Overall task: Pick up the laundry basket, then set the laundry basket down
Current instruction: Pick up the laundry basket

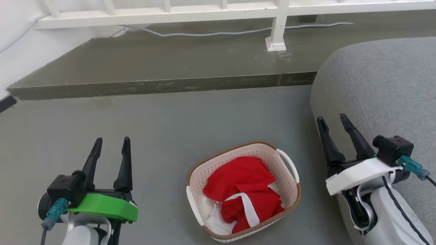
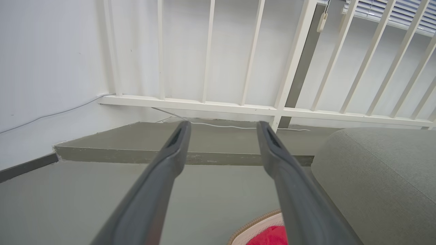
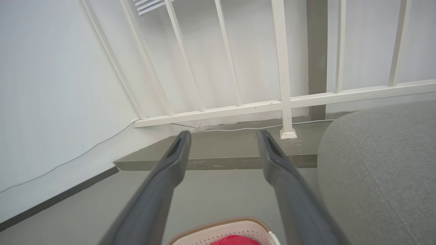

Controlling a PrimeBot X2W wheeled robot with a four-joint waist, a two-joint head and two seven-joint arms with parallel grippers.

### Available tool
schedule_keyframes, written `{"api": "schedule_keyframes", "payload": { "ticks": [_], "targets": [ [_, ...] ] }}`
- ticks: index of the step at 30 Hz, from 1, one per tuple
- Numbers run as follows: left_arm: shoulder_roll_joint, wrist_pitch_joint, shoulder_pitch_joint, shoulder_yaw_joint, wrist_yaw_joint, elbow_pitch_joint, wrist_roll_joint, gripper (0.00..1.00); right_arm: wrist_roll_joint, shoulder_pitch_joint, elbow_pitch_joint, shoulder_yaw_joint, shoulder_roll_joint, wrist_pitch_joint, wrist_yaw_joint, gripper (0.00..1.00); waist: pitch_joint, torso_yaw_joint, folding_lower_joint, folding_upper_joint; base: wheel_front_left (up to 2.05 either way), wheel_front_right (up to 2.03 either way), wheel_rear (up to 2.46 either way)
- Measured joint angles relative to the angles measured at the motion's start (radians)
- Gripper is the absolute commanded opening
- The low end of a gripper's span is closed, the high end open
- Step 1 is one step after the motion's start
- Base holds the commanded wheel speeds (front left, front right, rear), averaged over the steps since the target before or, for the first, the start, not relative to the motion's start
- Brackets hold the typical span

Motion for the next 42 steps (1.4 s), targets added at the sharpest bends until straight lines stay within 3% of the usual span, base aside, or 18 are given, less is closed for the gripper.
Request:
{"api": "schedule_keyframes", "payload": {
  "ticks": [23,31,42],
  "targets": [
    [-0.004,0.000,-0.044,-0.018,-0.003,0.044,-0.012,1.00,-0.002,-0.046,-0.021,-0.026,0.007,-0.002,0.009,1.00,0.156,-0.031,0.0000,0.0000,0.00,0.00,0.00],
    [-0.005,0.000,-0.108,-0.044,-0.010,0.155,-0.035,1.00,-0.002,-0.079,-0.030,-0.036,0.009,-0.004,0.009,1.00,0.246,-0.051,0.0000,0.0000,0.00,0.00,0.00],
    [-0.007,0.068,-0.229,-0.063,-0.010,0.336,-0.155,1.00,-0.002,-0.146,-0.051,-0.041,0.014,-0.004,0.009,1.00,0.377,-0.081,0.0001,0.0000,0.00,0.00,0.00]
  ]
}}
